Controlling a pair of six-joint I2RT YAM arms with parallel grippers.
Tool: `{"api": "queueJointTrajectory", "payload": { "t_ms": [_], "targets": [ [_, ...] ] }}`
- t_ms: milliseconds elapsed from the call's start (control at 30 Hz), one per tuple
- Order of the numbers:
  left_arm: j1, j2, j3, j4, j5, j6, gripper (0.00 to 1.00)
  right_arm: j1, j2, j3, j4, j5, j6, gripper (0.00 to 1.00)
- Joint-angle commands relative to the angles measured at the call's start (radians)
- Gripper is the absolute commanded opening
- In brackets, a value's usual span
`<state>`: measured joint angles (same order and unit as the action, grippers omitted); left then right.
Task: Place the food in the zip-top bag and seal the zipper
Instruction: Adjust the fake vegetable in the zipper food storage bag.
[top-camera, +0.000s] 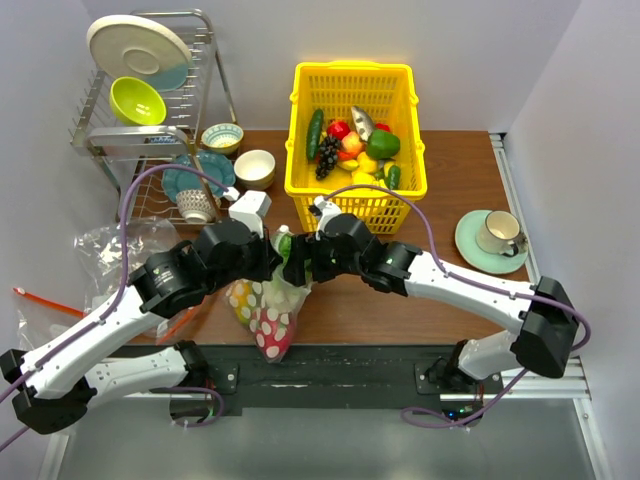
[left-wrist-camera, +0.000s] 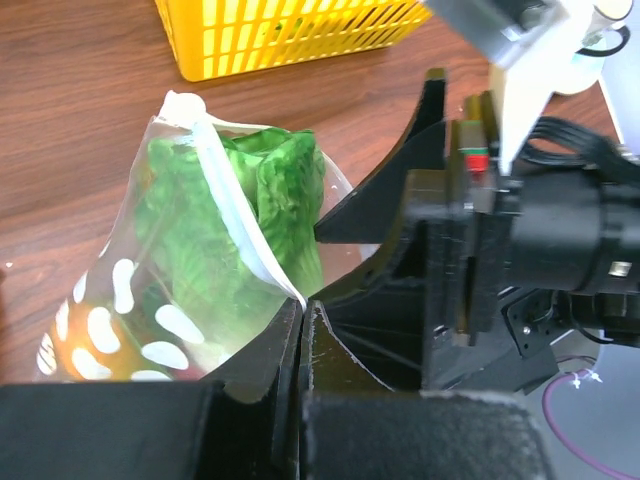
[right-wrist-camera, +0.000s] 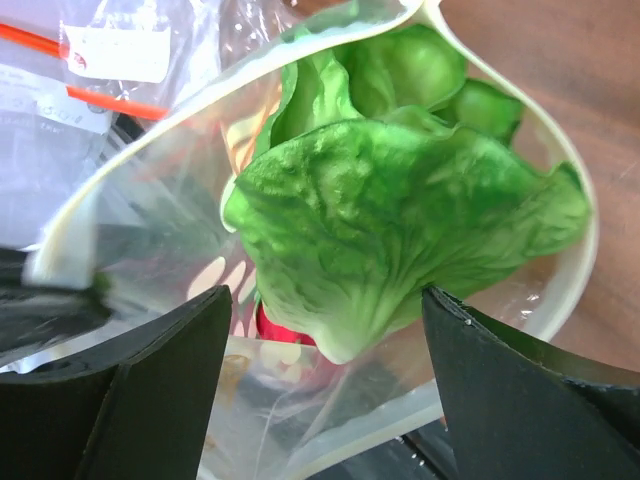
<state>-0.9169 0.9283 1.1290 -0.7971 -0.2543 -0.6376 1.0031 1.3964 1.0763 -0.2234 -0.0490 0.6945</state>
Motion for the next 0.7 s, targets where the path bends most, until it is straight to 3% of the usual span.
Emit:
{"api": "queueJointTrajectory", "payload": {
  "t_ms": [0, 167, 400, 500, 533, 600, 667],
  "targets": [
    [0.001, -0.008, 0.029, 0.128, 0.006, -0.017, 0.00, 0.006, 0.019, -0.001, -0.014, -0.035, 0.063, 0.83],
    [0.001, -0.011, 0.054, 0.127, 0.007, -0.019, 0.00, 0.009, 0.075, 0.034, -0.079, 0.035, 0.088, 0.99],
    [0.001, -0.016, 0.029, 0.150, 0.033, -0.019, 0.00, 0.015, 0.141, 0.028, -0.013, 0.093, 0.157, 0.99],
    [0.001, -0.017, 0.026, 0.151, 0.039, -0.017, 0.00, 0.015, 0.138, 0.005, 0.048, 0.110, 0.157, 0.81],
    [0.001, -0.019, 0.026, 0.153, 0.038, -0.014, 0.00, 0.017, 0.135, 0.005, 0.059, 0.110, 0.151, 0.57],
    [0.001, -0.023, 0.023, 0.148, 0.038, -0.010, 0.00, 0.015, 0.124, 0.022, 0.065, 0.100, 0.116, 0.30],
    [0.001, -0.023, 0.017, 0.157, 0.043, 0.010, 0.00, 0.015, 0.116, 0.042, 0.050, 0.054, 0.083, 0.10]
  ]
}}
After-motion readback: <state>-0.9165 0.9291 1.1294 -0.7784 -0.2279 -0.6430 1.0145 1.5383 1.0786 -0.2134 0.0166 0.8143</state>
